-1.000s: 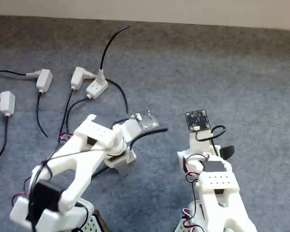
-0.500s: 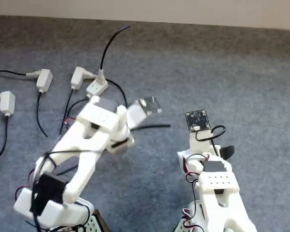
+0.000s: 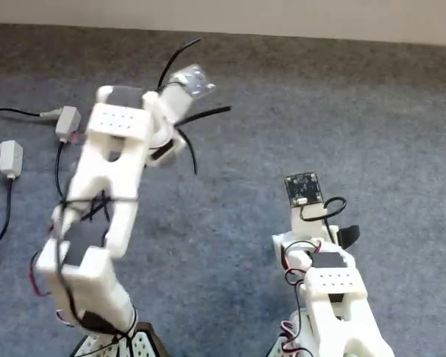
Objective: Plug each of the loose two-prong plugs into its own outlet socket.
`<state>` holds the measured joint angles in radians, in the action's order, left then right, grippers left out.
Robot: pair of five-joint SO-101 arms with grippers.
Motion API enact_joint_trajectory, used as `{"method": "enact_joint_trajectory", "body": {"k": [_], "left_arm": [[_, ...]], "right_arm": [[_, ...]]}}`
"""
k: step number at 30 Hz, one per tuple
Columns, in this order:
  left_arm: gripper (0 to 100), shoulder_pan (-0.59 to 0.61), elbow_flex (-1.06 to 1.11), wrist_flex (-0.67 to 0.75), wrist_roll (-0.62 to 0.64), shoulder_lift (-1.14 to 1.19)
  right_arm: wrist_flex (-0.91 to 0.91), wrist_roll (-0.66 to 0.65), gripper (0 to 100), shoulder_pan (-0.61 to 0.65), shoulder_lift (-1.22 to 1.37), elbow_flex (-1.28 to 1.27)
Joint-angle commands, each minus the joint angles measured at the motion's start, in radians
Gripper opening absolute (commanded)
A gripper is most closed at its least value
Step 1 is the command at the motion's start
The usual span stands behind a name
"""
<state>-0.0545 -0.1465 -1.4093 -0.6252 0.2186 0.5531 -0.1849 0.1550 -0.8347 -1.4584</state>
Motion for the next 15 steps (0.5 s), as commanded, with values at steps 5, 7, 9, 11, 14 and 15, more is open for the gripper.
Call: {"method": "enact_joint_trajectory", "body": {"k": [5,7,9,11,14,15], "left_arm": [[6,-0.076,-0.381,0.008,0.064,0.377],[8,-0.074,-0.432,-0.017,0.063,0.437],[8,-0.071,-0.472,-0.026,0.063,0.484],[8,-0.073,-0.479,-0.034,0.063,0.519],[16,-0.077,-0.481,-0.048,0.064,0.542],[21,-0.073,-0.481,-0.048,0.072,0.539]], "right_arm": [[-0.018,-0.009,53.9,-0.005,-0.027,0.004],[-0.018,-0.011,53.9,-0.005,-0.027,0.004],[-0.019,-0.011,53.9,-0.005,-0.027,0.004],[-0.019,-0.011,53.9,-0.005,-0.027,0.004],[-0.019,-0.011,53.9,-0.005,-0.027,0.004],[-0.019,-0.011,53.9,-0.005,-0.027,0.004]]}}
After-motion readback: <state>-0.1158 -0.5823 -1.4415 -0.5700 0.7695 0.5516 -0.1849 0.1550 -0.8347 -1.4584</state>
